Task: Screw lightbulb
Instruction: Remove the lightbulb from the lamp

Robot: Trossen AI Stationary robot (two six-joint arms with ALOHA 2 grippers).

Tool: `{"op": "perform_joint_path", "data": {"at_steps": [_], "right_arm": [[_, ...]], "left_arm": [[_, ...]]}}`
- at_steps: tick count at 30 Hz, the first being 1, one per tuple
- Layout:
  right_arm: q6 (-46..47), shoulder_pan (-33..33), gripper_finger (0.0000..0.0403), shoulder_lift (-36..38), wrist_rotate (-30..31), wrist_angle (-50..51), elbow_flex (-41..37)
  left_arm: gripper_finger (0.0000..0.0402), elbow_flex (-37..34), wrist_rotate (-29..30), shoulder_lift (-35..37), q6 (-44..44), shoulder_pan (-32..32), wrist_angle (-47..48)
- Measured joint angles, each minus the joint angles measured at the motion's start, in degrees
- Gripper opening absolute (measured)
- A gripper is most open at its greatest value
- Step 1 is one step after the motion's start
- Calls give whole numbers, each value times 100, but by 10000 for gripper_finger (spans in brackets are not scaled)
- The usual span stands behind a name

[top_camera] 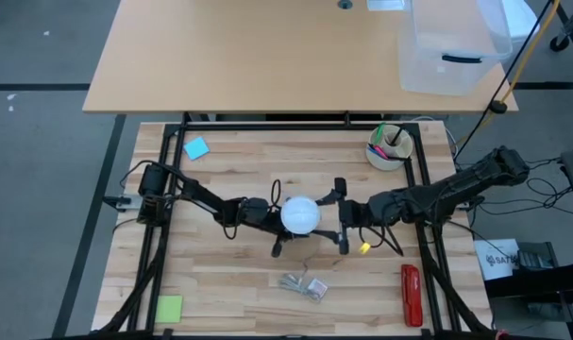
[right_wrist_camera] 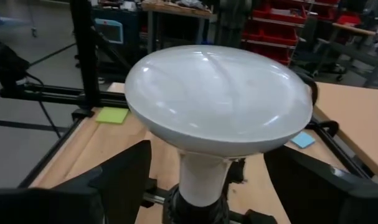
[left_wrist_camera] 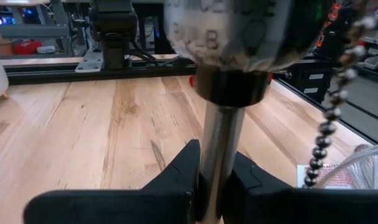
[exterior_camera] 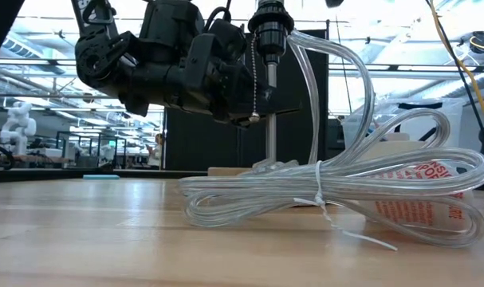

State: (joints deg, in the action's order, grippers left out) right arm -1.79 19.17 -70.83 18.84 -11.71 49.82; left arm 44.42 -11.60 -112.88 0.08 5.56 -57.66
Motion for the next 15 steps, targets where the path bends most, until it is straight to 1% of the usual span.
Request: {"op": "perform_joint_path", "data": {"at_steps": [3, 6, 11, 15], "right_arm": [[28, 65, 306, 0, -66, -6, 0], [29, 120, 306, 0, -64, 10, 0], [29, 239, 306, 0, 219, 107, 2], [119, 333, 306, -2, 234, 243, 4]], "left_arm": [[74, -42, -14, -34, -64, 2, 88], [122, -29, 14, -34, -58, 42, 7], [205, -20, 27, -20, -116, 130, -64], [248, -11, 29, 22, -228, 131, -117]]}}
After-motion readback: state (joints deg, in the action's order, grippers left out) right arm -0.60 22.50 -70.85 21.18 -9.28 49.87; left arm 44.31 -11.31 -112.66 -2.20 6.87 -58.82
